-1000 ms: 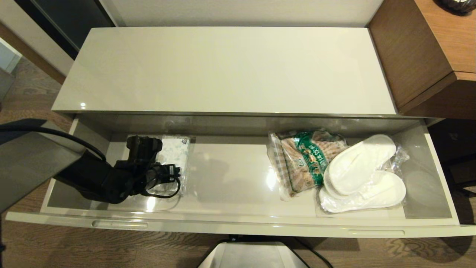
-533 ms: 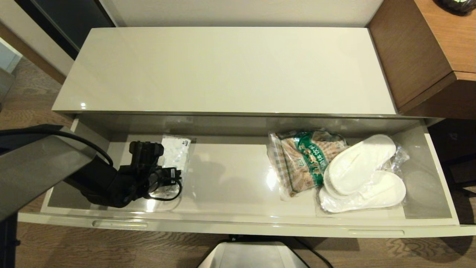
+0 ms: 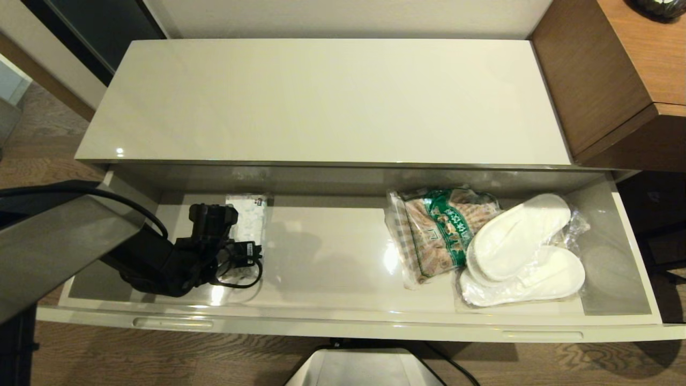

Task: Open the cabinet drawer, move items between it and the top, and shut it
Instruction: Take out the tissue from the drawer

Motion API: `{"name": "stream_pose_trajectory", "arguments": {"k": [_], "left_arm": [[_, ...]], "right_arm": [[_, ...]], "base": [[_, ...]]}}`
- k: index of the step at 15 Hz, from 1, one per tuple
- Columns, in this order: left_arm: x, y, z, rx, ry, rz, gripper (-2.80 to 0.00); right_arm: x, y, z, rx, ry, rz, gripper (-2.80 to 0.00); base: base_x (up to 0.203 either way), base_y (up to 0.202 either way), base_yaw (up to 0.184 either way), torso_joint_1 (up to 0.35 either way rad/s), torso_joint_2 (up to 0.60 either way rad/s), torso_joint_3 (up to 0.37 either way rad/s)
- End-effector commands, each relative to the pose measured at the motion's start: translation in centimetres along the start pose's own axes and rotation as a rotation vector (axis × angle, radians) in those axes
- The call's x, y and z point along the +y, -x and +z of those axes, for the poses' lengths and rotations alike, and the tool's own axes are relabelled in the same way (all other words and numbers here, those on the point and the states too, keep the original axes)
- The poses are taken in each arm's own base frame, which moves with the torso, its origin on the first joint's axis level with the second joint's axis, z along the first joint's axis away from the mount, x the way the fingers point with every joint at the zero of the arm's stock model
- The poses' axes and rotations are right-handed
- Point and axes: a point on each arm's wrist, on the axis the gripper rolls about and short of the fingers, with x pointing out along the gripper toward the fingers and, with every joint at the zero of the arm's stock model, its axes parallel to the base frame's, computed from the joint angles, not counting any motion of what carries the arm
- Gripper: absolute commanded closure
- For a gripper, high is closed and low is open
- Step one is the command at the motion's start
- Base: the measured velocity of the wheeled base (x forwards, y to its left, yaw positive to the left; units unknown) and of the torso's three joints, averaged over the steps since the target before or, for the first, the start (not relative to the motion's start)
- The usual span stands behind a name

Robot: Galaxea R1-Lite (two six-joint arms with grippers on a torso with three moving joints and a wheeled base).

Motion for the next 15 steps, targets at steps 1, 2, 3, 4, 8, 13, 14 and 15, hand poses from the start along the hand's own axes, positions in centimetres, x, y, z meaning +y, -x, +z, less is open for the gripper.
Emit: {"name": "stream_pose_trajectory", "arguments": {"k": [1,2,3,4,8,13,14,15], "left_arm": [[-0.1,0.0,0.4,-0.017,0.004,-0.003,0.00],[-0.1,0.0,0.8,-0.028,0.004,-0.004,0.00],[-0.1,0.3,1.4,-0.048,0.009,-0.006,0.00],[-0.2,0.6,2.0,-0.070,0.014,-0.008,0.00],[0.1,3.1,4.3,-0.132,0.019,-0.017,0.00],[1.2,9.8,7.3,-0.189,0.030,-0.030,0.00],[1.5,10.7,7.2,-0.173,0.027,-0.029,0.00],[1.7,12.1,7.3,-0.176,0.028,-0.032,0.00]], "right_arm": [[0.0,0.1,-0.1,-0.012,0.000,0.000,0.00],[0.0,0.1,-0.1,-0.012,0.000,0.001,0.00],[0.0,0.1,-0.1,-0.012,0.000,0.001,0.00],[0.0,0.1,-0.1,-0.012,0.000,0.000,0.00],[0.0,0.1,-0.1,-0.012,0.000,0.000,0.00],[0.0,0.1,-0.1,-0.012,0.000,0.000,0.00],[0.0,0.1,-0.1,-0.012,0.000,0.000,0.00],[0.0,0.1,-0.1,-0.012,0.000,0.000,0.00]], "base": [[0.000,0.000,0.000,0.000,0.00,0.000],[0.000,0.000,0.000,0.000,0.00,0.000],[0.000,0.000,0.000,0.000,0.00,0.000],[0.000,0.000,0.000,0.000,0.00,0.000],[0.000,0.000,0.000,0.000,0.00,0.000],[0.000,0.000,0.000,0.000,0.00,0.000],[0.000,0.000,0.000,0.000,0.00,0.000],[0.000,0.000,0.000,0.000,0.00,0.000]]}}
